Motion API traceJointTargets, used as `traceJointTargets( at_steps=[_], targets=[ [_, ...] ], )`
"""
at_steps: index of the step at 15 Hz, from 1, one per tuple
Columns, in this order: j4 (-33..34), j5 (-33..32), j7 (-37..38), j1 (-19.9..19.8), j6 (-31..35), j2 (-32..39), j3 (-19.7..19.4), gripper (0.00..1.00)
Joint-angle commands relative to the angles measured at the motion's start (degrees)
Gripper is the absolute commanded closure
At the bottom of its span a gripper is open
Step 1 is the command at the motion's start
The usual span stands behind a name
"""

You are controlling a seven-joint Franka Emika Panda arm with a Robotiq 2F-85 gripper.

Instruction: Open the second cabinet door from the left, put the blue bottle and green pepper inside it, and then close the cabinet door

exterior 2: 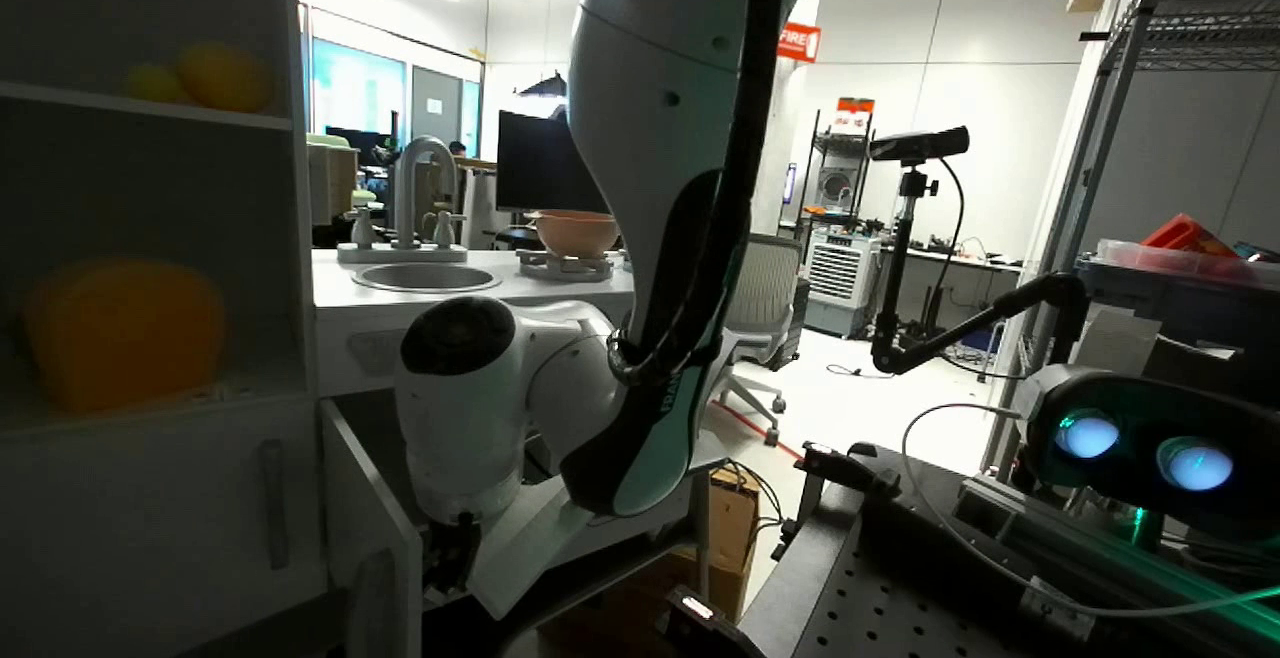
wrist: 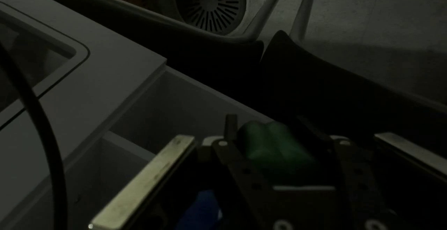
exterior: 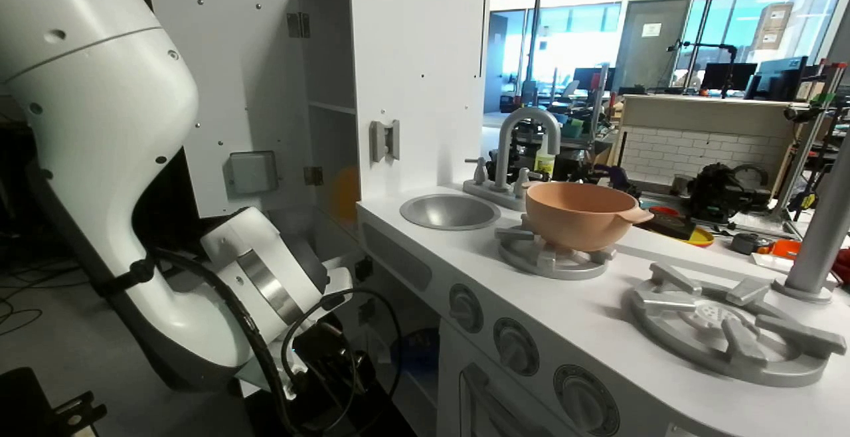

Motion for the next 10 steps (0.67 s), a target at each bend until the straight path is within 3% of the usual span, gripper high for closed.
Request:
traceJointTargets(
  at_steps=[1,10],
  targets=[
    [4.5,0.0,2.3,0.5,1.3,3.3,-1.1,0.81],
    [9.5,-0.4,6.6,0.5,1.8,3.5,-3.5,0.81]
  ],
)
